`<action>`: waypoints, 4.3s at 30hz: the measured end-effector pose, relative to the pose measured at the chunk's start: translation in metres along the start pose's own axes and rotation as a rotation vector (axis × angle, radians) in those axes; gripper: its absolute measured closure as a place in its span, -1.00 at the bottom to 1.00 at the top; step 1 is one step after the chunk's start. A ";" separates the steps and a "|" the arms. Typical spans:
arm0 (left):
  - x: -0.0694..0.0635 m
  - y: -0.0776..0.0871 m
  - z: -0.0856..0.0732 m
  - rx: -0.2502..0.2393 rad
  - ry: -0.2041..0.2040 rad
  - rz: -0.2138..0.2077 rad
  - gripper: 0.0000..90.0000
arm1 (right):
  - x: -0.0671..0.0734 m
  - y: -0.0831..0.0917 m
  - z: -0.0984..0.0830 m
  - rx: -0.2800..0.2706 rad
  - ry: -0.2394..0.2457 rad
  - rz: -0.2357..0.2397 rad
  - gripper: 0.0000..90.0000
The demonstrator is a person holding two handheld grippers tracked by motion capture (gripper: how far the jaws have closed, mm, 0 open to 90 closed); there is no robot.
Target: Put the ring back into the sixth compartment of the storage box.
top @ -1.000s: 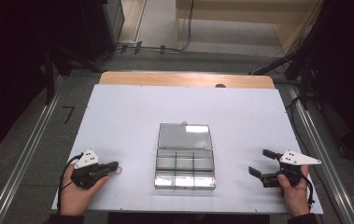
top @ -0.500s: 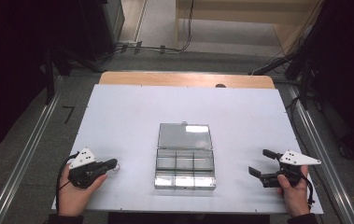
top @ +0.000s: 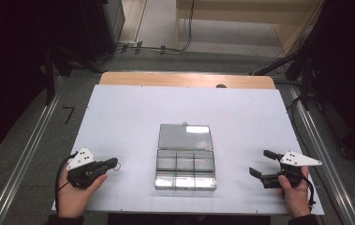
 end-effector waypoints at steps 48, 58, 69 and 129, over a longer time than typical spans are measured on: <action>-0.034 0.001 0.035 -0.056 -0.048 -0.057 0.96 | 0.002 -0.001 -0.001 0.001 0.019 -0.005 -0.97; -0.040 -0.009 0.036 -0.034 -0.059 -0.071 0.96 | 0.001 0.000 0.000 -0.012 0.003 -0.002 -0.97; -0.047 -0.016 0.043 -0.033 -0.070 -0.089 0.96 | 0.002 0.000 0.000 -0.013 0.006 -0.007 -0.97; -0.100 -0.072 0.083 -0.030 -0.154 -0.221 0.96 | 0.001 0.000 0.000 -0.015 0.002 -0.007 -0.97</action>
Point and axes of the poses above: each handheld gripper's, and its own axes: y roughly backward along the jaws, z roughly out of its top, x roughly to its left, the point moved 10 cm from there along -y, roughly forward along the jaws, and after that the axes turned 5 degrees about -z, right-handed, at the moved point
